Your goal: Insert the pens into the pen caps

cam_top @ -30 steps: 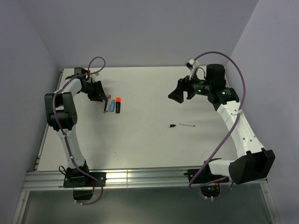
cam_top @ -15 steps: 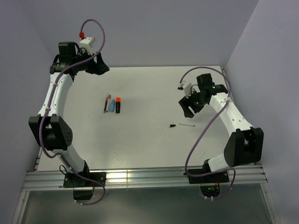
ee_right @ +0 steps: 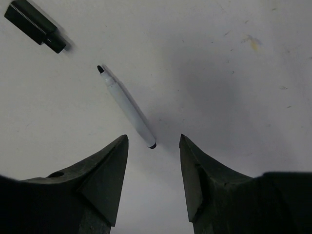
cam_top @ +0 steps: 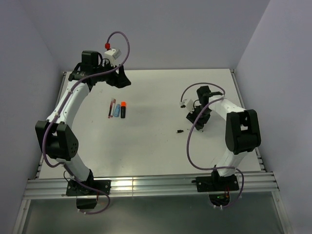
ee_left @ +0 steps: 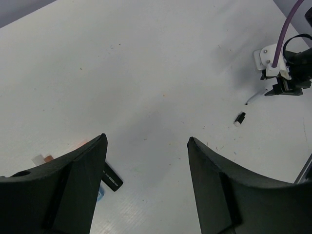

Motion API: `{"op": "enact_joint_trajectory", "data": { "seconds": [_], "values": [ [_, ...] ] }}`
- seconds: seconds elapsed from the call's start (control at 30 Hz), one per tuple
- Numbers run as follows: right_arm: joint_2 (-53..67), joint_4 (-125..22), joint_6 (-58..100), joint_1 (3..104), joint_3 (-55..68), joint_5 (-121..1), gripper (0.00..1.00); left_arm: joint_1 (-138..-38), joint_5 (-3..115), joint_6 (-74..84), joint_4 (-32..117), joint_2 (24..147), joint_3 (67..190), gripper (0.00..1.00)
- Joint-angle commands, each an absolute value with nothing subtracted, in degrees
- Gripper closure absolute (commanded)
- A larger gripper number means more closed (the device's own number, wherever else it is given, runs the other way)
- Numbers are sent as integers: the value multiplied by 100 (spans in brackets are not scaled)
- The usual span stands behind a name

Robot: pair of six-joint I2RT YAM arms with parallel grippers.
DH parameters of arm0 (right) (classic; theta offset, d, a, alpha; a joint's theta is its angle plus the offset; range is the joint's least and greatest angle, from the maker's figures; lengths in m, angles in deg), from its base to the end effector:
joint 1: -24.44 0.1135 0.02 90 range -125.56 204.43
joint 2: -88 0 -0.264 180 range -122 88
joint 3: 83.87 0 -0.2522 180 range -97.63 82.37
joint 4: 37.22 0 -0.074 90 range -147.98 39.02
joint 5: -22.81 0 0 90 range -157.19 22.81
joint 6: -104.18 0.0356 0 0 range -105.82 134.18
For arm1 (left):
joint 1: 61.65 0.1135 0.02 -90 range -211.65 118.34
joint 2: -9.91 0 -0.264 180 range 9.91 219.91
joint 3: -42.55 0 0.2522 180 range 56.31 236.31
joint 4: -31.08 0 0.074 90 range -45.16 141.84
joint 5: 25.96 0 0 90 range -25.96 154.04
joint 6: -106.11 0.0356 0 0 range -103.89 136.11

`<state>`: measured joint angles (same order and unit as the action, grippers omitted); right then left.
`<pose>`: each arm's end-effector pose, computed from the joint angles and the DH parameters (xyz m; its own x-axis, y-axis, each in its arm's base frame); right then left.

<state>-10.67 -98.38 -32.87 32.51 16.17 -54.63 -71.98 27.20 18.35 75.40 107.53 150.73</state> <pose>0.3136 0.0523 0.1865 -0.5361 -0.7976 -0.2765 -0.8326 0.5537 0.0171 0.3780 -0.0906 0.3644 -0.5215 0.1269 -0.8438 0.6548 0.6935 -0.3004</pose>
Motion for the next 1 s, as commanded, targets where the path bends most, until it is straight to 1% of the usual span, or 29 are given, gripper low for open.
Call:
{"op": "enact_joint_trajectory", "data": {
  "seconds": [0.0, 0.2, 0.3, 0.4, 0.47, 0.5, 0.6, 0.63, 0.67, 0.77, 0.8, 0.9, 0.93, 0.97],
  "values": [
    [-1132, -9555, -3591, 3331, 1811, -5559, 46, -7203, 2537, 1751, 7287, 10501, 15080, 28],
    [-1219, -9388, -3785, 3393, 2110, -5725, 51, -7203, 2502, 1716, 7270, 10536, 15080, 28],
    [-1185, -9238, -3855, 3437, 2268, -5787, 56, -7211, 2511, 1663, 7182, 10536, 15045, 29],
    [-1167, -9054, -3969, 3516, 2470, -5866, 63, -7211, 2502, 1655, 6946, 10466, 14904, 31],
    [-1176, -8949, -4014, 3560, 2611, -5892, 68, -7211, 2511, 1383, 6822, 10369, 14781, 31],
    [-1184, -8939, -4005, 3595, 2638, -5892, 76, -7203, 2502, 1347, 6752, 10334, 14763, 30],
    [-1150, -8930, -3961, 3612, 2726, -5788, 88, -7203, 2485, 1268, 6734, 10316, 14781, 30],
    [-1071, -8939, -3944, 3612, 2752, -5770, 97, -7203, 2476, 1207, 6725, 10299, 14798, 30],
    [-1001, -8974, -3917, 3612, 2744, -5743, 100, -7211, 2432, 1172, 6699, 10299, 14790, 30],
    [-527, -9315, -3847, 3569, 2595, -5594, 100, -7211, 2239, 996, 6637, 10246, 14825, 29],
    [-186, -9448, -3821, 3542, 2481, -5507, 100, -7211, 2064, 874, 6620, 10237, 14825, 28],
    [369, -10124, -3575, 3288, 1691, -4542, 100, -7229, 1704, 462, 6199, 9975, 14536, 25],
    [476, -10274, -3461, 3209, 1236, -4269, 100, -7246, 1685, 303, 6032, 9895, 14248, 25],
    [590, -10432, -3199, 3199, 1066, -3649, 100, -7342, 1667, 136, 5648, 9816, 14088, 24]
  ]
}}
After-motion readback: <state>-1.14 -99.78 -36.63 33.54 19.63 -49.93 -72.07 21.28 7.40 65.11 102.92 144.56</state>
